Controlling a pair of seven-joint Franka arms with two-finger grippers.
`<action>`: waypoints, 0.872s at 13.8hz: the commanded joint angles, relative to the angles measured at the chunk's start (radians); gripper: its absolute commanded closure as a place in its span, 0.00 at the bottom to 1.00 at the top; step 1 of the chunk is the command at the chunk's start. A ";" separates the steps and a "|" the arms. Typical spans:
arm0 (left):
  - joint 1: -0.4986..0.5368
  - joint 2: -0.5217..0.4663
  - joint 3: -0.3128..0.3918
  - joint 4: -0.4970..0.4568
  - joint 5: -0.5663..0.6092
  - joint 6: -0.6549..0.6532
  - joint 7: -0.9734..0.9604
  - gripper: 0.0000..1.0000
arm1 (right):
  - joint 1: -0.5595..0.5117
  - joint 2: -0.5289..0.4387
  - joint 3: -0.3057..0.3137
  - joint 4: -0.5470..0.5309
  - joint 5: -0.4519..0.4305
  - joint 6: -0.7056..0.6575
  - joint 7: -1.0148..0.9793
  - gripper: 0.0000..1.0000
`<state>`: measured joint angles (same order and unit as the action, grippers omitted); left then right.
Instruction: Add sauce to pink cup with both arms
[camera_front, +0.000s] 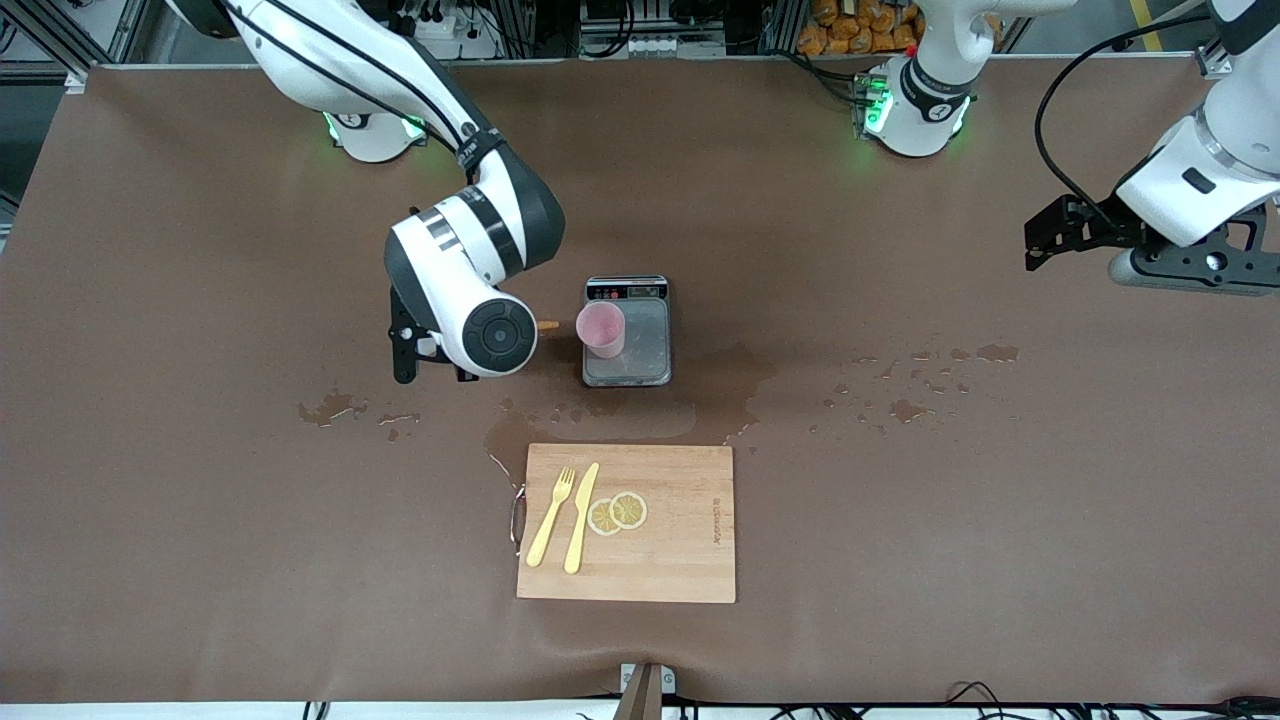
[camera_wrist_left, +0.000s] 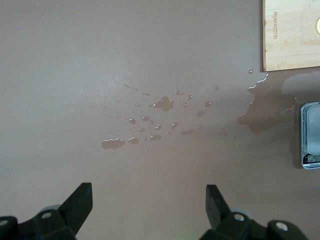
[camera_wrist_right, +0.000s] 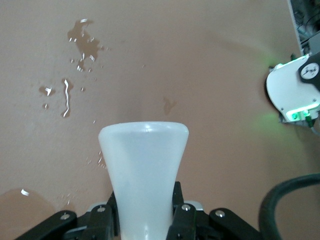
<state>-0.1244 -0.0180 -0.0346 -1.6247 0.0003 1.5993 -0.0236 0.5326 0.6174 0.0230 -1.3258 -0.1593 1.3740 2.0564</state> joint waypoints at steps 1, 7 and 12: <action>-0.003 0.009 0.001 0.026 -0.019 -0.022 -0.009 0.00 | 0.017 -0.028 -0.003 0.017 -0.029 -0.052 0.039 0.65; -0.004 0.010 0.001 0.026 -0.019 -0.022 -0.007 0.00 | 0.041 -0.010 -0.003 0.037 -0.032 -0.052 0.080 0.74; -0.003 0.012 0.001 0.026 -0.019 -0.021 -0.007 0.00 | 0.043 -0.005 -0.005 0.040 -0.034 -0.056 0.082 0.81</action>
<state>-0.1267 -0.0179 -0.0346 -1.6244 0.0003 1.5992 -0.0236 0.5641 0.6097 0.0233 -1.3032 -0.1704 1.3408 2.1198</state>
